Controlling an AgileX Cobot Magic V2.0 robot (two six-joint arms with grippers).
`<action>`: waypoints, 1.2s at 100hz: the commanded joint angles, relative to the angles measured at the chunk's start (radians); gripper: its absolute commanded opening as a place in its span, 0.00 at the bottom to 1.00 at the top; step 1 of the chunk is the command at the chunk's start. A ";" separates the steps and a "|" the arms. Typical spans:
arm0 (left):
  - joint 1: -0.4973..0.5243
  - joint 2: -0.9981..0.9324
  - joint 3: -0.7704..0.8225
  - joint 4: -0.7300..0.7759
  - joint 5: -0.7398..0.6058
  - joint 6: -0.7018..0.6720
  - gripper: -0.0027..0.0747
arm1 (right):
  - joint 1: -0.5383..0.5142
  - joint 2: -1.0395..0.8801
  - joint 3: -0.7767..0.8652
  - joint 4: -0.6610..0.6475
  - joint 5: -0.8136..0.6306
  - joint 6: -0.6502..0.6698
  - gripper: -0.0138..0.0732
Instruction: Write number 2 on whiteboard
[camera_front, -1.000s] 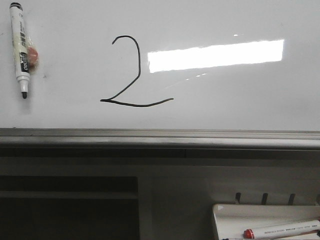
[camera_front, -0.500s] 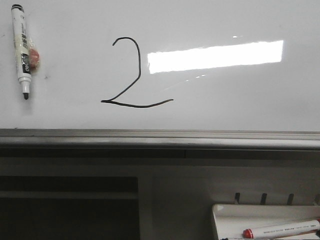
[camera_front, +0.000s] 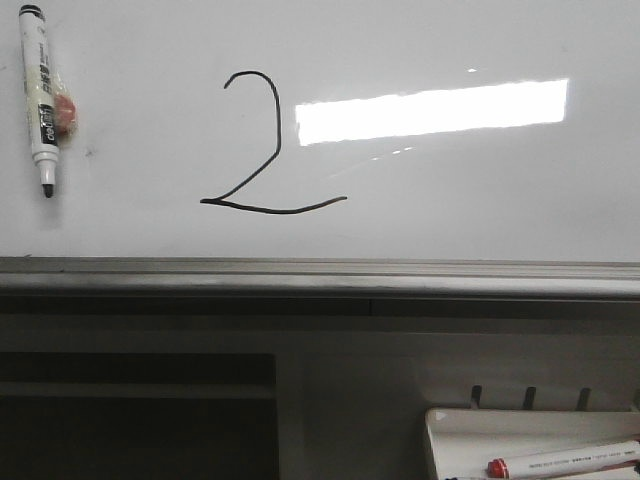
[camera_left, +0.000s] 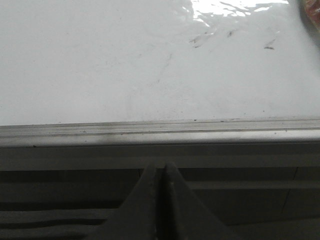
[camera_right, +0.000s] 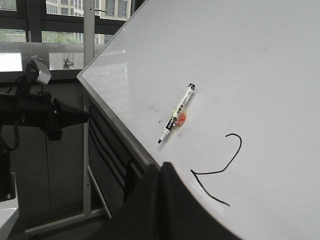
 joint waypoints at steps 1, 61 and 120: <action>-0.008 -0.027 0.011 0.004 -0.061 -0.011 0.01 | 0.001 0.008 -0.025 -0.001 -0.070 -0.009 0.09; -0.008 -0.027 0.011 0.004 -0.061 -0.011 0.01 | 0.001 0.008 -0.025 -0.001 -0.070 -0.009 0.09; -0.008 -0.027 0.011 0.004 -0.061 -0.011 0.01 | -0.177 0.008 -0.011 -0.564 -0.191 0.565 0.09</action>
